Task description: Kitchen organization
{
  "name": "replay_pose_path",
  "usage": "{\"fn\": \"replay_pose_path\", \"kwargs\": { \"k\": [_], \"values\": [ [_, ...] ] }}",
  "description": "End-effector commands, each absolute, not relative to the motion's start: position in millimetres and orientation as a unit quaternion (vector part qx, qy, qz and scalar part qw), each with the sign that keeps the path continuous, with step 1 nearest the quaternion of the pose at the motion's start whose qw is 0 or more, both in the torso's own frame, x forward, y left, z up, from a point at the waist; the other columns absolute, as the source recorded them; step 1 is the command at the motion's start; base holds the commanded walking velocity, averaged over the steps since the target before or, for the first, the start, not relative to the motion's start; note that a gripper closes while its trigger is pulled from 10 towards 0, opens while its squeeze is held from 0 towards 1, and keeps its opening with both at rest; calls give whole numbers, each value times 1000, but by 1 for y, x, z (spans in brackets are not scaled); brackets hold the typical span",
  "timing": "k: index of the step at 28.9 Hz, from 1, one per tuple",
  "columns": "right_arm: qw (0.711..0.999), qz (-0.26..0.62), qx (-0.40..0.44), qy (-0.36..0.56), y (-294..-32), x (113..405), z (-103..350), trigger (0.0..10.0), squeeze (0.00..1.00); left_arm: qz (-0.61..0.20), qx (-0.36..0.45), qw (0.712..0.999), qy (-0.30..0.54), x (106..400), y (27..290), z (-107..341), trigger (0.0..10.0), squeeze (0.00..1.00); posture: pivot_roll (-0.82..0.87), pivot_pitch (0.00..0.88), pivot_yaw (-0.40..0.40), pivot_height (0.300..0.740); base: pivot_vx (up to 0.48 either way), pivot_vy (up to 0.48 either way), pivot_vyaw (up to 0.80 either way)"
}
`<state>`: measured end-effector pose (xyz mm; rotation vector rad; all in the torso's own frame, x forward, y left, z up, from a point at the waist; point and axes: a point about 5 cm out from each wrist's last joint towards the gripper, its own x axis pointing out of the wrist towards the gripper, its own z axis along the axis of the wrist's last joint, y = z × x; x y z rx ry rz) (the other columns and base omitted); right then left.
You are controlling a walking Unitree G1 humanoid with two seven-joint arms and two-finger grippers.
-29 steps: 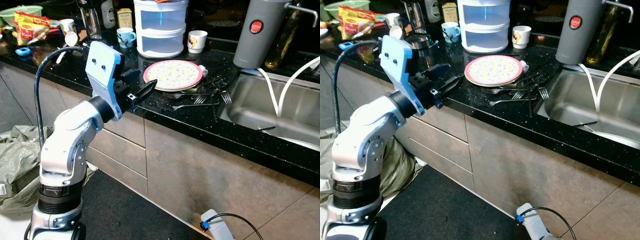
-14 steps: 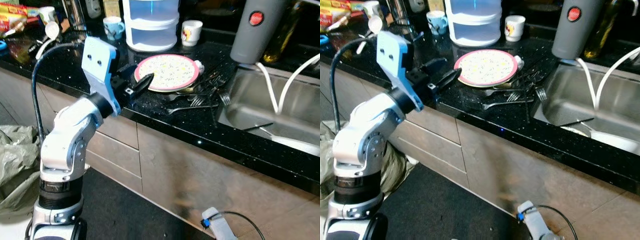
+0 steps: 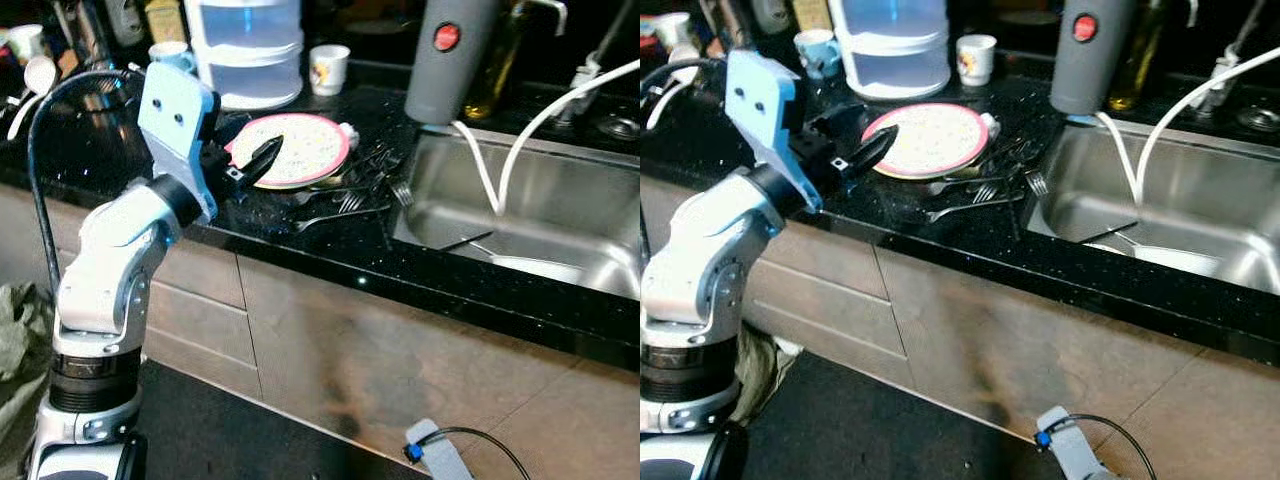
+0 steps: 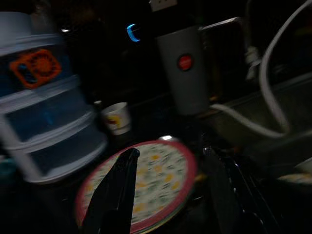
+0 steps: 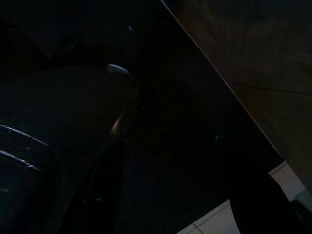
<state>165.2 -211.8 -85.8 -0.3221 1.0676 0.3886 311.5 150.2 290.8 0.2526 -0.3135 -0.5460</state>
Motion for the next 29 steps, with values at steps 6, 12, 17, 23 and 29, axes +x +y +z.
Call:
{"fn": "replay_pose_path", "kwargs": {
  "k": [6, 12, 17, 23, 29],
  "values": [
    [830, 185, -152, 504, -210, 166, -86, 10000, 0, -215, 196, 947, -138, 322, 178, 290, 10000, 0, 9, 0, 17, 740, 0, 0, 0],
    [829, 187, -153, 504, -211, 166, -86, 10000, 0, -184, 275, 936, -116, 334, 209, 284, 10000, 0, 9, 0, 3, 740, 0, 0, 0],
    [829, 188, -155, 504, -211, 166, -86, 10000, 0, -179, 300, 931, -110, 341, 219, 282, 10000, 0, 8, 0, -1, 740, 0, 0, 0],
    [827, 185, -160, 506, -216, 162, -86, 10000, 0, -167, 286, 937, -110, 360, 230, 278, 10000, 0, -19, 0, -1, 740, 0, 0, 0],
    [827, 182, -161, 507, -218, 159, -87, 10000, 0, -201, 202, 943, -170, 352, 211, 289, 10000, 0, -29, 0, -3, 740, 97, 0, 0]
  ]
}}
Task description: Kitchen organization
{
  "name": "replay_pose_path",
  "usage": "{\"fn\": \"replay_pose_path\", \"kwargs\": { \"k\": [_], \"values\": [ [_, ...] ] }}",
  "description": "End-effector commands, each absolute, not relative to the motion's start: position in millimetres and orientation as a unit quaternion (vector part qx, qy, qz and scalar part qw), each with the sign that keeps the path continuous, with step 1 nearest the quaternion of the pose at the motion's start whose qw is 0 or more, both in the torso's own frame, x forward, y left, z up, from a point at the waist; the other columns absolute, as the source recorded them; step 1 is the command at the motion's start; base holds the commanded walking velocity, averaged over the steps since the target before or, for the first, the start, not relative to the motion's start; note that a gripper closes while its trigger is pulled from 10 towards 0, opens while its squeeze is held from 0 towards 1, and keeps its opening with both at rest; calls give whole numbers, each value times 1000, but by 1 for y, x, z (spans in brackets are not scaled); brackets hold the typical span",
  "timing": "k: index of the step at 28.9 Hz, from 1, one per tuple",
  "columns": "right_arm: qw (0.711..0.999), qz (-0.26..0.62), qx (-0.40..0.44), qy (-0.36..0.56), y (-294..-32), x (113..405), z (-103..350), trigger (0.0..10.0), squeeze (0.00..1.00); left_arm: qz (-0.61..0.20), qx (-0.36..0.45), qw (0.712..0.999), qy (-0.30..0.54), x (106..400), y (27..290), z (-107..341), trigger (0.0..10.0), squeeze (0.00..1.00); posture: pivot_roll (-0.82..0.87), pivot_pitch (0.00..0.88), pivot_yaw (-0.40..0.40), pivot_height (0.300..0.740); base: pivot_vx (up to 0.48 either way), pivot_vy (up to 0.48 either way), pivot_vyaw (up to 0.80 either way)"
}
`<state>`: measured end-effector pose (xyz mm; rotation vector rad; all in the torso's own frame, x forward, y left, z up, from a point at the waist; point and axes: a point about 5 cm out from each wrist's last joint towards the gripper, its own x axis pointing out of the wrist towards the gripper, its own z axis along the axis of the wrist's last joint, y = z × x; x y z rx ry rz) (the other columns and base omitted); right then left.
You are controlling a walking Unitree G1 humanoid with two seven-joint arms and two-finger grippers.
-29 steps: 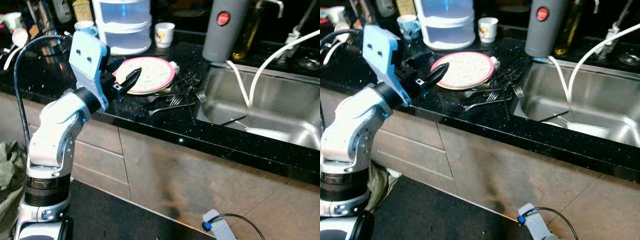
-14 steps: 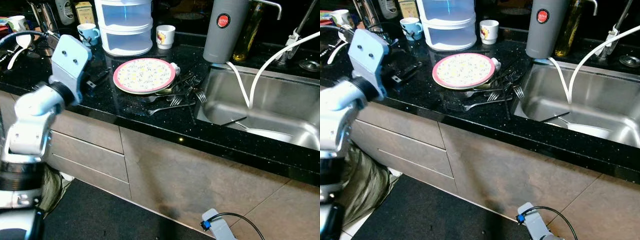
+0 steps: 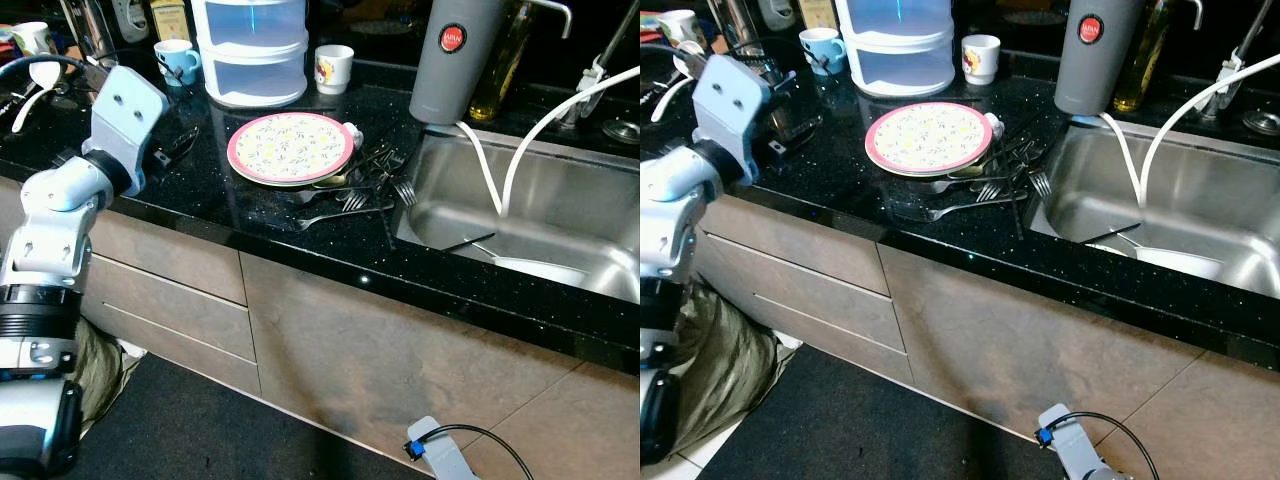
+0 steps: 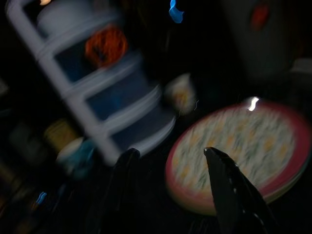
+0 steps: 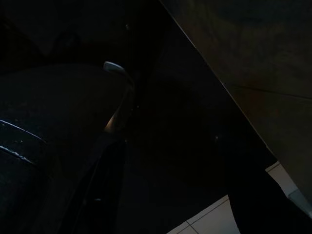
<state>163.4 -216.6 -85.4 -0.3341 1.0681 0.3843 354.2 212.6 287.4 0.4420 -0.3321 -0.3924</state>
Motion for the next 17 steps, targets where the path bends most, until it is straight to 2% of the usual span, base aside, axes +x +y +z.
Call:
{"fn": "replay_pose_path", "kwargs": {
  "k": [1, 4, 15, 17],
  "values": [
    [827, 182, -161, 507, -218, 159, -87, 10000, 0, -201, 202, 943, -170, 352, 211, 289, 10000, 0, -29, 0, -3, 740, 292, 0, 0],
    [826, 182, -160, 508, -217, 158, -88, 10000, 0, -218, 127, 939, -235, 341, 196, 305, 10000, 0, -19, 0, -2, 740, 323, 0, 0],
    [821, 186, -164, 514, -214, 159, -88, 10000, 0, -227, 117, 927, -274, 332, 190, 326, 10000, 0, -2, 0, 9, 740, 354, 0, 0],
    [813, 189, -170, 525, -214, 158, -89, 10000, 0, -226, 116, 927, -277, 330, 191, 329, 10000, 0, 2, 0, 11, 740, 368, 0, -778]
  ]
}}
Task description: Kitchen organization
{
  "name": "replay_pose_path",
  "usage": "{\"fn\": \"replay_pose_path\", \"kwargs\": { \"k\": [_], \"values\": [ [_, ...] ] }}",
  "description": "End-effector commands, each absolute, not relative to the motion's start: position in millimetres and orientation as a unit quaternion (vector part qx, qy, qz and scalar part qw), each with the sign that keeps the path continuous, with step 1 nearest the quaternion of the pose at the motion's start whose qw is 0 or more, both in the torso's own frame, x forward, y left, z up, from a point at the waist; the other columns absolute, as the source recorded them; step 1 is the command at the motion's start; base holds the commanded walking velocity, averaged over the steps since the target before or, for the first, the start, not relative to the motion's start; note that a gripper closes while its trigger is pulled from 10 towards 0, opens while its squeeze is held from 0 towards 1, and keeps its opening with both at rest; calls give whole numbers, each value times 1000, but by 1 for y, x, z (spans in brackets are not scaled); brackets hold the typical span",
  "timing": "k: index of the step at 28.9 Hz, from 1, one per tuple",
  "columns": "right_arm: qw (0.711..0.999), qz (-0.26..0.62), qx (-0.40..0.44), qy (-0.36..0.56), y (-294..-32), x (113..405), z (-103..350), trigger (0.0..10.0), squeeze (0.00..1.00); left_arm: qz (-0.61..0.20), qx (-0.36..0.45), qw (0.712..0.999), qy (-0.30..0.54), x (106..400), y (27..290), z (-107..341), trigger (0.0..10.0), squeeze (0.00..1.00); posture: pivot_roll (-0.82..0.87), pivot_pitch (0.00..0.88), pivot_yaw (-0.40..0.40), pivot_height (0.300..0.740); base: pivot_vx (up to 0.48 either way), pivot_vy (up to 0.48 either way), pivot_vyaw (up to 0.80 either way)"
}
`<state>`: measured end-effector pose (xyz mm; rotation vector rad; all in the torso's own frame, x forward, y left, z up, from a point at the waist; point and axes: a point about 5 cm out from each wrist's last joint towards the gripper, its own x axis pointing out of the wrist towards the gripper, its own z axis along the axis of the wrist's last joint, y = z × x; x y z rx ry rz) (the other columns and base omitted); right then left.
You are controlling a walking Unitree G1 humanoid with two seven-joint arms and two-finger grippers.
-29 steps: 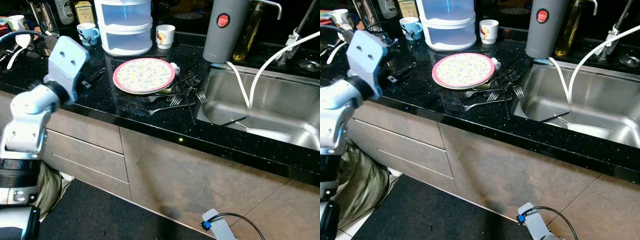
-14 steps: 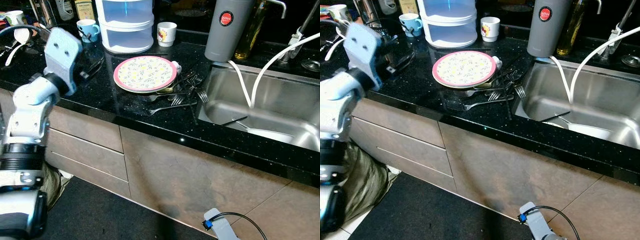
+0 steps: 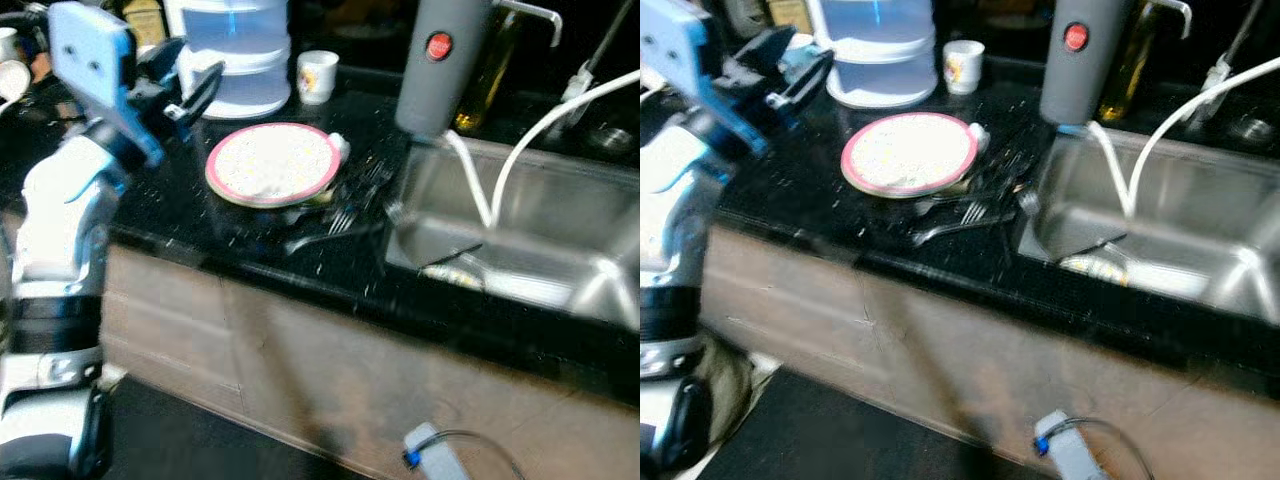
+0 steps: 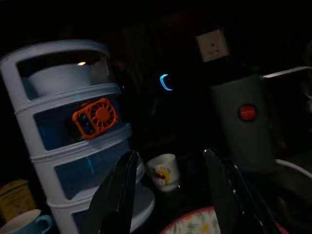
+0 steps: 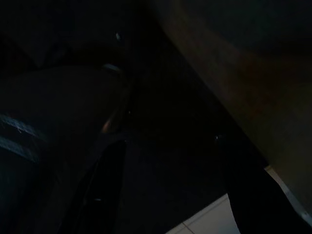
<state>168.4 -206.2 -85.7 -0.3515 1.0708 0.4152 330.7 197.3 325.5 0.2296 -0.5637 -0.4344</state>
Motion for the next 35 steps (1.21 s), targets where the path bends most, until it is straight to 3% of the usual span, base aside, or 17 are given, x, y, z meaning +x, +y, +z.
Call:
{"fn": "replay_pose_path", "kwargs": {
  "k": [1, 6, 24, 30, 35],
  "values": [
    [810, 190, -175, 526, -214, 158, -89, 10000, 0, -227, 117, 926, -278, 329, 190, 330, 10000, 0, 3, 0, 10, 740, 371, 0, -781],
    [813, 191, -178, 520, -214, 159, -89, 10000, 0, -235, 111, 923, -283, 326, 186, 333, 10000, 0, 2, 0, 9, 740, 362, 0, -780],
    [811, 200, -180, 519, -215, 160, -88, 10000, 0, -258, 124, 927, -242, 324, 179, 321, 10000, 0, 5, 0, 0, 740, 0, 0, 0],
    [806, 203, -191, 522, -216, 160, -88, 10000, 0, -263, 225, 928, -134, 330, 188, 295, 10000, 0, 5, 0, 0, 740, 0, 0, 0],
    [807, 202, -189, 522, -215, 161, -88, 10000, 0, -208, 308, 926, -63, 339, 215, 278, 10000, 0, 5, 0, 1, 740, 0, 0, 0]
  ]
}}
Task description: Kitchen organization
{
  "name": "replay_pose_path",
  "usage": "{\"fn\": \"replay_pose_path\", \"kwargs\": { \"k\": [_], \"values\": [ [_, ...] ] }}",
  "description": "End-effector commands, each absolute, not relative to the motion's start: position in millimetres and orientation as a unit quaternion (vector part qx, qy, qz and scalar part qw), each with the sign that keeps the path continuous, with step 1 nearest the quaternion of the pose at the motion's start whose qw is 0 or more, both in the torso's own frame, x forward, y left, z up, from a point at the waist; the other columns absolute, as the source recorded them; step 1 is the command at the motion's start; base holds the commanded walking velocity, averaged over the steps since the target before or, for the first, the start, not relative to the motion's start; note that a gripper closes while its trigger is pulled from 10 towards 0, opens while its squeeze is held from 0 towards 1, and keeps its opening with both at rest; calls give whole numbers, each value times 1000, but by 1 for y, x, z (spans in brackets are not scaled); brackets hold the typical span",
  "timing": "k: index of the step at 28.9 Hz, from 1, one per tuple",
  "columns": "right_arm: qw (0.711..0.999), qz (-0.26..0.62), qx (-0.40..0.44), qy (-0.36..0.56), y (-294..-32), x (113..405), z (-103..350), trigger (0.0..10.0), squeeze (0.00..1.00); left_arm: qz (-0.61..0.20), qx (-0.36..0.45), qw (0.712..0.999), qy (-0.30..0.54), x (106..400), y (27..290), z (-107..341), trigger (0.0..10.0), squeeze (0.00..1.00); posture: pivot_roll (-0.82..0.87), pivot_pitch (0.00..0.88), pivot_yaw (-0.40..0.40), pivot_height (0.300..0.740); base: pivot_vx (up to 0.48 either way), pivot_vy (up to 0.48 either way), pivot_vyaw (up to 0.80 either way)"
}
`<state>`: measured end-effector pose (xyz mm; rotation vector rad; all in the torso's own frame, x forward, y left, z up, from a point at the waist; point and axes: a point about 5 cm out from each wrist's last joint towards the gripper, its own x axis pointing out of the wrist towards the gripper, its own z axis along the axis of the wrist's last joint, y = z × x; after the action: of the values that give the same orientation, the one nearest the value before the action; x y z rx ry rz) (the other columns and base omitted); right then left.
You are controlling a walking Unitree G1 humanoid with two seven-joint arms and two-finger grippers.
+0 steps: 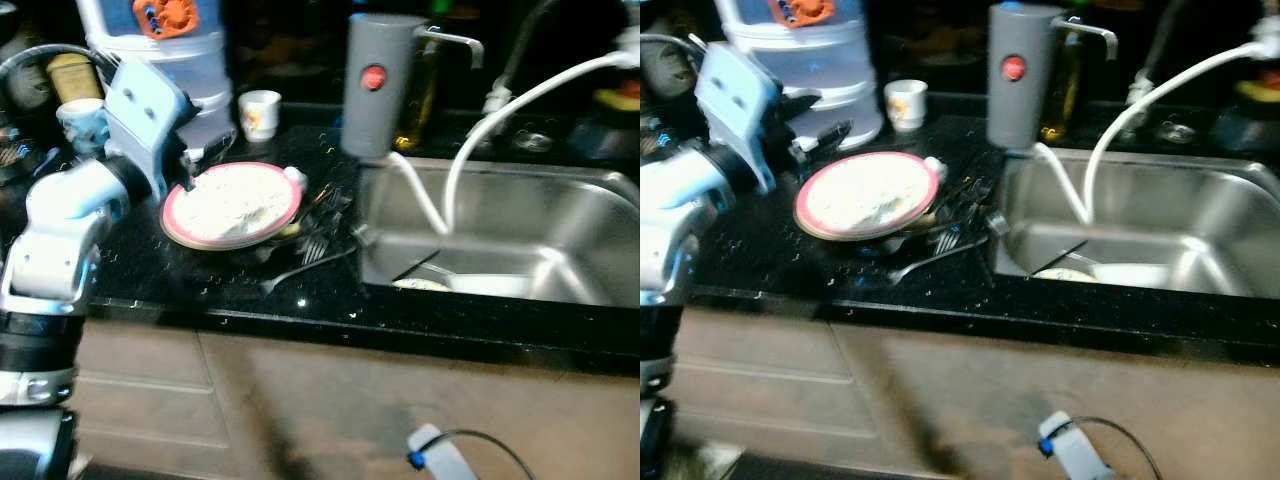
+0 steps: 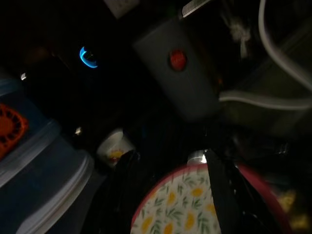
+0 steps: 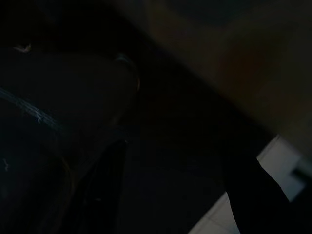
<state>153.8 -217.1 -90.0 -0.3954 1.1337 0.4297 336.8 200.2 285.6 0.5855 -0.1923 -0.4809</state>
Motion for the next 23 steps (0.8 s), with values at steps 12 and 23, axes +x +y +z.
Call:
{"fn": "replay_pose_path", "kwargs": {
  "k": [12, 23],
  "values": [
    [807, 201, -189, 522, -216, 160, -88, 10000, 0, -188, 247, 949, -64, 342, 211, 273, 10000, 0, 4, 0, -2, 740, 0, 0, 0],
    [807, 202, -188, 522, -215, 160, -88, 10000, 0, -167, 235, 956, -56, 346, 211, 264, 10000, 0, 2, 0, 3, 740, 0, -254, 0]
  ]
}}
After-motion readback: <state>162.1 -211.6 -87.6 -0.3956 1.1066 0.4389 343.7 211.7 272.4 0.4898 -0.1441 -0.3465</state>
